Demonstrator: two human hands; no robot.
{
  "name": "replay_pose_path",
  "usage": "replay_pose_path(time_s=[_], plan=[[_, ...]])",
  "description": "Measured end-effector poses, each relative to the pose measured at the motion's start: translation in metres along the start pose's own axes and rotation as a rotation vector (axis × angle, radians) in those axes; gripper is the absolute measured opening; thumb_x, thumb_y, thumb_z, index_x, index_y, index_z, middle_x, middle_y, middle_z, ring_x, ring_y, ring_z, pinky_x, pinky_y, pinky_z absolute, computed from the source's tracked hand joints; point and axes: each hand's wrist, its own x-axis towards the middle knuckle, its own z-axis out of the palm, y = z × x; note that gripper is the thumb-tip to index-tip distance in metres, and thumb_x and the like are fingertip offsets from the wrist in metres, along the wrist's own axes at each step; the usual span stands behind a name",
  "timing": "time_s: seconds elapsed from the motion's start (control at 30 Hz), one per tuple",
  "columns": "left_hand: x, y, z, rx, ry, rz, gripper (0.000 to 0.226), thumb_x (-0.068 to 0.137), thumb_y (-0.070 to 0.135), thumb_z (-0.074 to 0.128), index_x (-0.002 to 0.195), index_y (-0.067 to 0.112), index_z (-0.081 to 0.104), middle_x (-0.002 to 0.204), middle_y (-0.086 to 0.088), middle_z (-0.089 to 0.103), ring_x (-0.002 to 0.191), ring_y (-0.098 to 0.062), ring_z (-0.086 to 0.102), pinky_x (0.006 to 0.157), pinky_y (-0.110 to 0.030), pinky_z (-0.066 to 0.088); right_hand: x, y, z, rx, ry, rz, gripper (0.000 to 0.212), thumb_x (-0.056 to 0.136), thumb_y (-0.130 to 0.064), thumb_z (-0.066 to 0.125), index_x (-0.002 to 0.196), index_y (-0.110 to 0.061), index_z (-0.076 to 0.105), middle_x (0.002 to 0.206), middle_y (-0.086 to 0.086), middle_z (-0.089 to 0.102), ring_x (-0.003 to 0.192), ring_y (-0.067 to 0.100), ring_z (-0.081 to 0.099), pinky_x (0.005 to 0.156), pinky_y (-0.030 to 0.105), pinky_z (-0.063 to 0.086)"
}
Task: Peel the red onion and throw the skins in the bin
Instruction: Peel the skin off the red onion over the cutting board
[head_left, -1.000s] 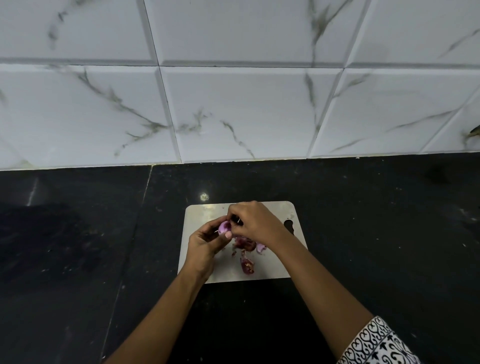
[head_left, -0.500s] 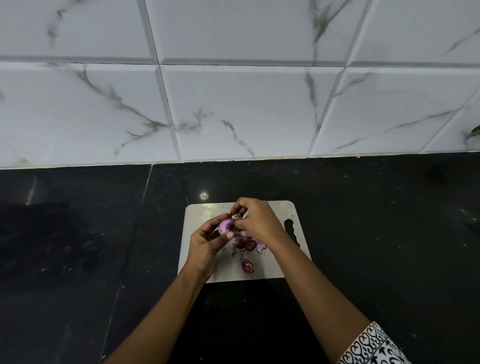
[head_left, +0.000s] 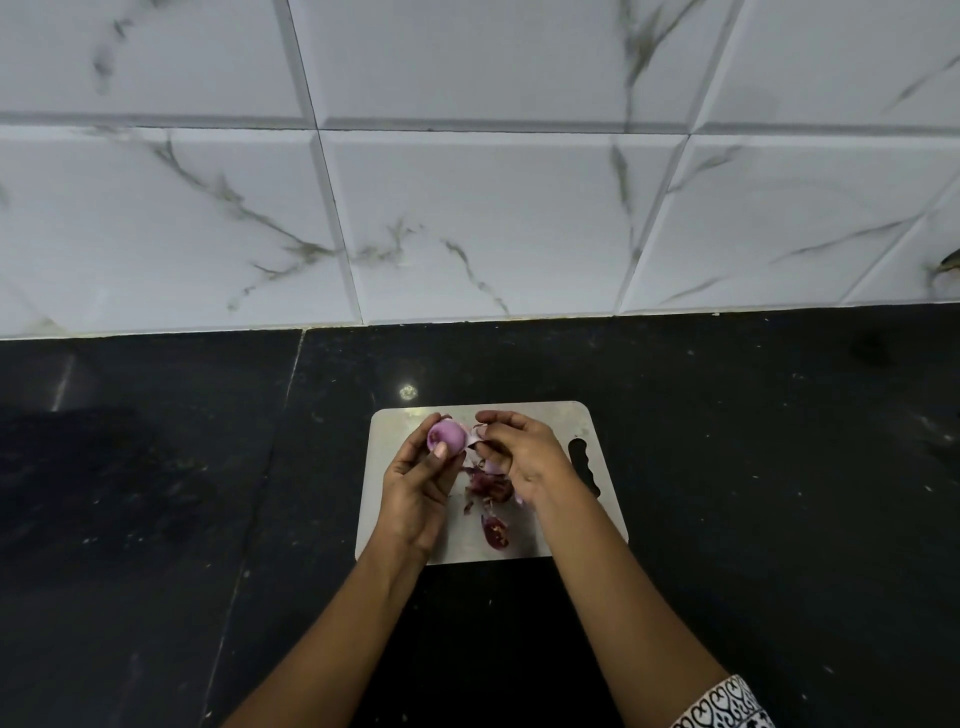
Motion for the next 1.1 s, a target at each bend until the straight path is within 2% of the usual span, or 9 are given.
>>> replay_pose_path(time_s=[0.17,0.37,0.43,0.57,0.67,0.77,0.83,0.93,1.1], plan=[[-0.005,-0.003,0.015,-0.083,0.044,-0.004,0.024,0.091,0.0,0.046,0.105,0.009,0.062,0.1,-0.009,0.069,0.082,-0.014,0.072,0.071,-0.021,0.058,0.001,0.009,-0.002,0.353,0.022,0.104,0.015,0.084,0.011,0.055,0.081,0.001,0.065,0.072,0.011,0.065,0.052,0.01,0.066,0.05,0.017,0.054],[-0.005,0.006,0.014,-0.19,0.18,0.017,0.018,0.093,0.0,0.046,0.097,0.006,0.063,0.086,-0.007,0.071,0.073,-0.013,0.072,0.066,-0.022,0.058,-0.002,-0.007,-0.013,0.551,-0.008,0.074,0.014,0.085,0.011,0.053,0.079,0.004,0.063,0.063,0.013,0.068,0.055,0.016,0.069,0.048,0.018,0.055],[-0.004,0.011,0.01,-0.187,0.21,0.024,0.017,0.093,0.001,0.047,0.097,0.007,0.063,0.084,-0.005,0.071,0.073,-0.012,0.072,0.065,-0.021,0.058,0.0,-0.02,-0.025,0.392,-0.011,-0.014,0.013,0.085,0.01,0.054,0.084,0.002,0.065,0.066,0.011,0.069,0.059,0.015,0.07,0.054,0.018,0.057],[-0.007,0.008,0.016,-0.162,0.2,-0.03,0.015,0.094,0.004,0.049,0.1,0.006,0.062,0.082,-0.009,0.074,0.075,-0.015,0.073,0.063,-0.023,0.058,0.009,-0.013,-0.034,-0.435,0.093,-0.161,0.017,0.085,0.003,0.06,0.084,-0.012,0.067,0.097,0.012,0.07,0.08,0.016,0.068,0.068,0.024,0.058],[-0.008,0.008,0.022,-0.182,0.218,-0.084,0.014,0.095,0.009,0.048,0.095,0.002,0.06,0.075,-0.012,0.074,0.07,-0.018,0.073,0.056,-0.023,0.057,0.005,0.0,-0.029,-0.938,0.095,-0.285,0.01,0.087,-0.014,0.063,0.093,-0.019,0.07,0.094,-0.004,0.07,0.073,0.014,0.066,0.062,0.024,0.057],[-0.007,0.008,0.02,-0.163,0.224,-0.117,0.02,0.096,0.015,0.047,0.092,0.0,0.061,0.073,-0.011,0.074,0.068,-0.017,0.073,0.056,-0.022,0.057,-0.001,0.002,-0.023,-0.985,0.081,-0.469,0.018,0.086,-0.024,0.065,0.102,-0.017,0.07,0.099,-0.004,0.07,0.08,0.008,0.061,0.069,0.017,0.052],[-0.005,0.007,0.018,-0.148,0.221,-0.132,0.022,0.096,0.019,0.048,0.093,0.001,0.062,0.076,-0.009,0.075,0.07,-0.015,0.073,0.06,-0.022,0.058,-0.006,0.002,-0.015,-0.915,0.025,-0.567,0.023,0.082,-0.026,0.069,0.104,-0.017,0.069,0.099,-0.006,0.068,0.083,0.005,0.06,0.063,0.006,0.044],[-0.002,0.005,0.014,-0.131,0.204,-0.154,0.024,0.095,0.024,0.05,0.095,0.004,0.064,0.078,-0.007,0.075,0.07,-0.011,0.072,0.069,-0.021,0.058,-0.01,0.004,-0.003,-0.909,-0.101,-0.65,0.034,0.075,-0.027,0.076,0.107,-0.017,0.069,0.094,-0.007,0.066,0.079,0.0,0.06,0.063,0.003,0.042],[-0.002,0.003,0.014,-0.085,0.174,-0.166,0.027,0.094,0.028,0.051,0.101,0.007,0.065,0.084,-0.005,0.074,0.076,-0.01,0.072,0.077,-0.022,0.056,-0.007,0.002,0.006,-0.937,-0.074,-0.762,0.025,0.076,-0.022,0.075,0.1,-0.014,0.072,0.095,0.002,0.072,0.082,0.009,0.066,0.074,0.018,0.052]])
